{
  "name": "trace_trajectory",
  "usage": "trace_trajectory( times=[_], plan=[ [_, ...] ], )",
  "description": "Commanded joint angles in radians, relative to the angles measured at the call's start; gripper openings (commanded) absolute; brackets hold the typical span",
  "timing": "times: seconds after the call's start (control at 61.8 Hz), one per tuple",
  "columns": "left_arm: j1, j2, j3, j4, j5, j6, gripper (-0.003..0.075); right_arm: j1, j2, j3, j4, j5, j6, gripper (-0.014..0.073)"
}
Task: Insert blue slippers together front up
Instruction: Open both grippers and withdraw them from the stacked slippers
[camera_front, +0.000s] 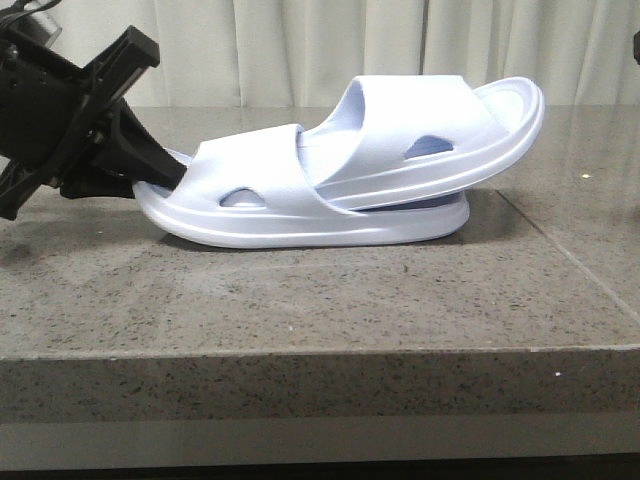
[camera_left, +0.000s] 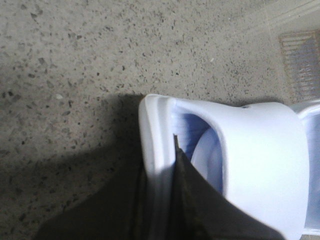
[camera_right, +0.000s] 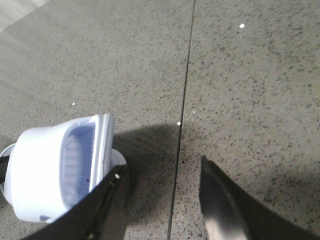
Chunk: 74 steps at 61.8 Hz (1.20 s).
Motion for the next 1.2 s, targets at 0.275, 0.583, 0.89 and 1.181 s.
trace_trajectory(
  times=[0.275, 0.583, 0.89, 1.181],
  plan=[
    [-0.003, -0.069, -0.036, 0.038, -0.014, 0.01, 0.0453, 0.034, -0.028, -0.045, -0.002, 0.049, -0.011, 0.0365],
    [0.071, -0.265, -0.063, 0.69, -0.023, -0.402, 0.0452, 0.232, -0.033, -0.211, -0.439, 0.103, 0.301, 0.0364],
    [0.077, -0.529, -0.122, 1.506, 0.247, -0.992, 0.0452, 0.321, -0.172, -0.241, -0.867, 0.167, 0.603, 0.0364],
    [0.077, -0.828, -0.075, 1.589, 0.295, -1.024, 0.0424, 0.321, -0.399, -0.165, -1.031, 0.219, 0.721, 0.0364]
  ],
)
